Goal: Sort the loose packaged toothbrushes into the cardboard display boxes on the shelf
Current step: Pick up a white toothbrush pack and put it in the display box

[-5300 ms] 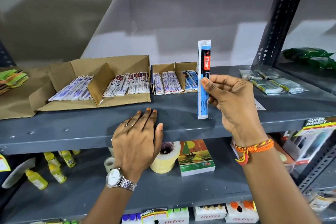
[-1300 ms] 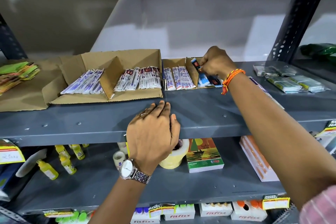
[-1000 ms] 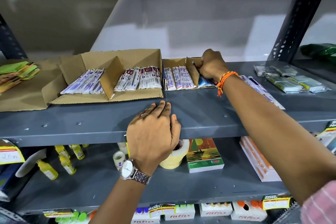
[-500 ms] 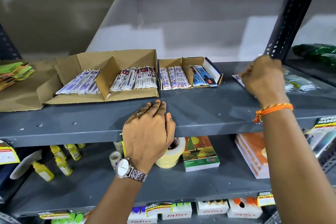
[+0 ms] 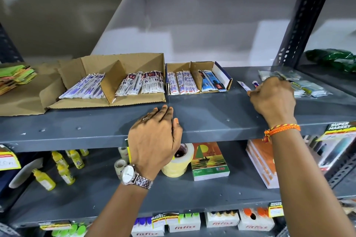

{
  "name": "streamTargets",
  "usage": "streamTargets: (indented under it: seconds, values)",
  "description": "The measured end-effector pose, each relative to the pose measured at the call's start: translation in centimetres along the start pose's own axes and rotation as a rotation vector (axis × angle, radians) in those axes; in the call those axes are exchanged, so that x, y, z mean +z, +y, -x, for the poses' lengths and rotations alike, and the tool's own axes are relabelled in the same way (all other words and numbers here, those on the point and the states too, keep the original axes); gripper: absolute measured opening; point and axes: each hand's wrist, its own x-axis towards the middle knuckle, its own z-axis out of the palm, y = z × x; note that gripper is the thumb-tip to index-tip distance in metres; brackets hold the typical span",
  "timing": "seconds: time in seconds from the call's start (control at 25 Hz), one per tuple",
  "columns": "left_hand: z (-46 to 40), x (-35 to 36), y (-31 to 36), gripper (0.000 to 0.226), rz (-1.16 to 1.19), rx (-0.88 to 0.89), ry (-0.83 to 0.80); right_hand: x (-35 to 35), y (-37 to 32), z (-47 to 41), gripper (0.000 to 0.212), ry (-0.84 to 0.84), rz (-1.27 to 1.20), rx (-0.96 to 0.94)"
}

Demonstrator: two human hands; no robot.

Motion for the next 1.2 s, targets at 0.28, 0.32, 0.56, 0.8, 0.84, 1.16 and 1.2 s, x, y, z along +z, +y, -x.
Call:
streamTargets:
  seconds: [0.28,0.32,0.56,0.8,0.84,1.16,1.2]
  values:
    - [0.3,0.3,-0.1,0.052,0.003,0.007,0.067,0.2,-0.5,0.0,0.025,-0.035,-0.085,0.125]
    - [0.4,0.4,-0.2,0.056,0.001,0.016,0.078,0.4,-0.4,-0.1,0.023,-0.021,-0.173,0.154]
    - [1.1,1.2,-1.7,0.079,0.029,0.065,0.199,-1.4,-4.0,1.7,0.011,-0.115,-1.171,0.163]
    - [2.2,1.6,-3.8,0.068,-0.039,0.041,0.299,-3.1,-8.2,4.9,0.015,-0.279,-1.263,0.023]
    - [2.3,1.7,-4.1,0.065,-0.047,0.041,0.318,-3.2,-8.6,5.3,0.015,-0.293,-1.263,0.013]
    - [3.2,2.3,-6.4,0.053,-0.044,0.099,0.417,-2.9,-11.2,7.4,0.023,-0.451,-1.313,0.002]
    - [3.2,2.4,-6.7,0.053,-0.04,0.122,0.43,-2.8,-11.4,7.6,0.023,-0.46,-1.32,0.002]
